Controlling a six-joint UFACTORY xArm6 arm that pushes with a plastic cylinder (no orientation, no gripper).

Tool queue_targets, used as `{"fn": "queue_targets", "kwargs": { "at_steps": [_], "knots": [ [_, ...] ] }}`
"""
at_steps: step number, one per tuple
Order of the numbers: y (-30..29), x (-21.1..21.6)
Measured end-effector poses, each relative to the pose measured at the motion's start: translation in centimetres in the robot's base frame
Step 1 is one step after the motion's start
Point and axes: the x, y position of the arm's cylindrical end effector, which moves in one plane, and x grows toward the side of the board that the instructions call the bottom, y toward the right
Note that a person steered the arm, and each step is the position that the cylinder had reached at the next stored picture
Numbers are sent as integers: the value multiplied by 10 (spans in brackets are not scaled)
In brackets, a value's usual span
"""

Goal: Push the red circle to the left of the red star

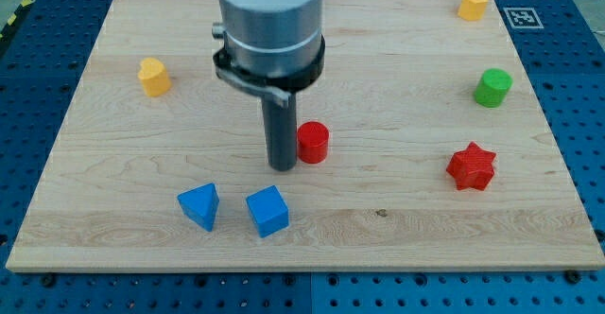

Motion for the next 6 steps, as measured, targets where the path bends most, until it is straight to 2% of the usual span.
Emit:
{"fn": "queue_targets", "kwargs": {
  "at_steps": [2, 6],
  "knots": [
    [3, -14],
    [138, 9]
  ]
}}
